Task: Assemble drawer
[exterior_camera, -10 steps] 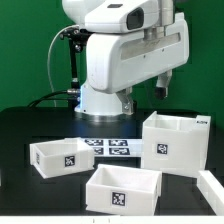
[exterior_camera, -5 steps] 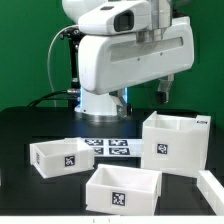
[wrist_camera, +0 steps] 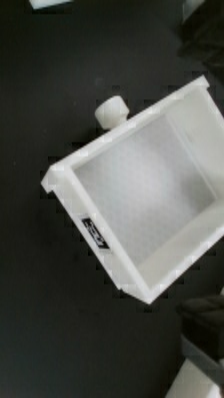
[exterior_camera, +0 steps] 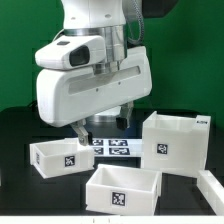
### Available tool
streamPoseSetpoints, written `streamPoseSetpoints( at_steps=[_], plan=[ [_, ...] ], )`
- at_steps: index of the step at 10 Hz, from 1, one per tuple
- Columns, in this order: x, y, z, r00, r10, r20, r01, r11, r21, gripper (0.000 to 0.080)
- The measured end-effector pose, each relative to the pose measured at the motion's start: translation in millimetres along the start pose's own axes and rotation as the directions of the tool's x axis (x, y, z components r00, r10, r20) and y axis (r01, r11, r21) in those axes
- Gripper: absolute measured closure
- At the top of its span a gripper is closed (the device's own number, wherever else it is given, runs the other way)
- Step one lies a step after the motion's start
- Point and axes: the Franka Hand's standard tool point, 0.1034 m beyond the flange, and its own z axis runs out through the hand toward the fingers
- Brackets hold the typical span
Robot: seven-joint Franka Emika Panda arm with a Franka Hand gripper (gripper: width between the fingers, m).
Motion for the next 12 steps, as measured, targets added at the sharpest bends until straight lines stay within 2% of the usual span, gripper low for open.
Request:
streamPoseSetpoints(
  at_steps=[3,4,5,6,7,8,11,12],
  plan=[
    [-1.2,2.3,0.9,1.000,0.028,-0.004,-0.028,1.000,-0.003,0.0150],
    [-4.0,12.9,1.4,0.987,0.157,-0.027,-0.158,0.987,-0.028,0.0150],
    [-1.7,13.7,3.8,0.942,0.334,-0.035,-0.335,0.942,-0.030,0.0150],
    [-0.6,11.0,8.9,0.905,0.423,-0.034,-0.424,0.905,-0.024,0.0150],
    [-8.5,15.8,14.8,0.930,0.362,-0.066,-0.365,0.930,-0.042,0.0150],
    [-13.2,14.8,17.1,0.927,0.369,-0.060,-0.372,0.927,-0.040,0.0150],
    [-11.0,14.3,19.3,0.922,0.382,-0.063,-0.385,0.922,-0.043,0.0150],
    [-8.3,11.8,29.9,0.906,0.419,-0.062,-0.422,0.905,-0.046,0.0150]
  ],
)
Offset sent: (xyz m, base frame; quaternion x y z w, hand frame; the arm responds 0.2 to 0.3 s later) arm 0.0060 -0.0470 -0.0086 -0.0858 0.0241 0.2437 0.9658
